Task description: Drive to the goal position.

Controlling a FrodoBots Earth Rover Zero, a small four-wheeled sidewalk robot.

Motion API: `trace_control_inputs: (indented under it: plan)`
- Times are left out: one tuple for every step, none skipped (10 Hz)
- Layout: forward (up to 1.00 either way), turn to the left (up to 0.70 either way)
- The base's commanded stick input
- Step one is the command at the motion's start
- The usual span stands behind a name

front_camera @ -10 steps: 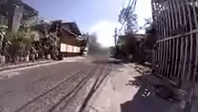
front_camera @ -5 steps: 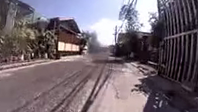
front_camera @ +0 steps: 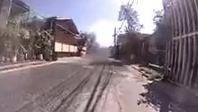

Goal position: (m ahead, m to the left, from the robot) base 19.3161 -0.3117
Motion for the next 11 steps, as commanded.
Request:
trace_control_inputs:
  plan:
    - [0.85,0.00]
    - [0.85,0.00]
    - [0.85,0.00]
    - [0.85,0.00]
    - [0.85,0.00]
    - [0.85,0.00]
    - [0.85,0.00]
    - [0.85,0.00]
    - [0.85,0.00]
    - [0.85,0.00]
    - [0.85,0.00]
